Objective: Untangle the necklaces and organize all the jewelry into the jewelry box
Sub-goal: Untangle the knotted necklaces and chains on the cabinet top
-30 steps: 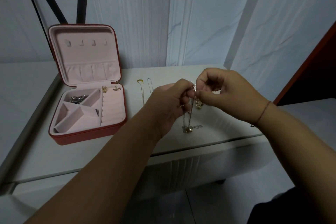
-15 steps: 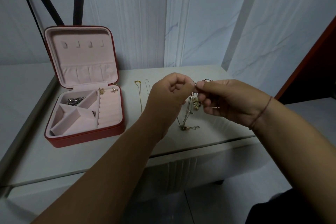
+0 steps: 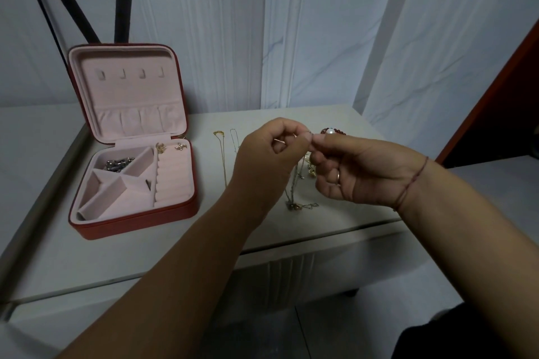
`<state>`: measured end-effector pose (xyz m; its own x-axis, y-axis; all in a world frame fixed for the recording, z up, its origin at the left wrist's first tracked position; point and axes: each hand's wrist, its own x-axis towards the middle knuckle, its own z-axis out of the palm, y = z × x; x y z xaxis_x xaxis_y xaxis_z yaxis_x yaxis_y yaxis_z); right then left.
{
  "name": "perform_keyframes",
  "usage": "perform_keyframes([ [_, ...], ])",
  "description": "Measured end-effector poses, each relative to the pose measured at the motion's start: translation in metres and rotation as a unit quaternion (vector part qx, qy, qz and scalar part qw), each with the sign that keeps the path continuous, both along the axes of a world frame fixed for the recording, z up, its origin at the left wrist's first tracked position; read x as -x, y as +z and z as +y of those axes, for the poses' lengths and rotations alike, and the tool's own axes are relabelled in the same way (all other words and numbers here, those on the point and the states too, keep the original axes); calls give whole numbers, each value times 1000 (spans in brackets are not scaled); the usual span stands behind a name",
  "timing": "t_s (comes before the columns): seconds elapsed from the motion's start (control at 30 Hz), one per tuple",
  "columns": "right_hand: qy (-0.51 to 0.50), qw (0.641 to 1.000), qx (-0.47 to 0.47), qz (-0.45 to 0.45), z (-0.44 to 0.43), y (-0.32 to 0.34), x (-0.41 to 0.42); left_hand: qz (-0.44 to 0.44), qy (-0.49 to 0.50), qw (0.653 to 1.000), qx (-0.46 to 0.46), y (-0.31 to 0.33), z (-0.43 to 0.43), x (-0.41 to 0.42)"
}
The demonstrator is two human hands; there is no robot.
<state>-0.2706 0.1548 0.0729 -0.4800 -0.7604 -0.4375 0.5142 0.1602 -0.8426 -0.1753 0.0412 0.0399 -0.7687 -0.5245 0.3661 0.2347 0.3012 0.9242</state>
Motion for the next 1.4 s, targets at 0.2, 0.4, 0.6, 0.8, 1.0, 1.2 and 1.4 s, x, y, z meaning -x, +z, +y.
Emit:
perform_keyframes([
  [0.2, -11, 1000, 14, -2, -1, -3, 1, 5, 18, 999, 36, 2, -1, 0],
  [0.4, -12, 1000, 26, 0, -4, -3, 0, -14, 4, 998, -56, 2, 2, 1],
  [0.6, -55, 990, 13, 132, -7, -2, -3, -41, -12, 991, -126, 0, 4, 3],
  [0.8, -80, 967, 23, 241, -6, -2, 1, -11, 11, 997, -80, 4, -1, -1],
  [1.0, -57, 958, 28, 281, -5, -2, 0, 15, 59, 995, 81, 2, -5, -2],
  [1.2, -33, 934, 27, 355, -1, -1, -1, 3, 37, 988, 149, 3, -11, -2],
  [1.4, -40, 915, 12, 401, -1, -2, -2, -19, 4, 996, 84, 4, -6, -4],
])
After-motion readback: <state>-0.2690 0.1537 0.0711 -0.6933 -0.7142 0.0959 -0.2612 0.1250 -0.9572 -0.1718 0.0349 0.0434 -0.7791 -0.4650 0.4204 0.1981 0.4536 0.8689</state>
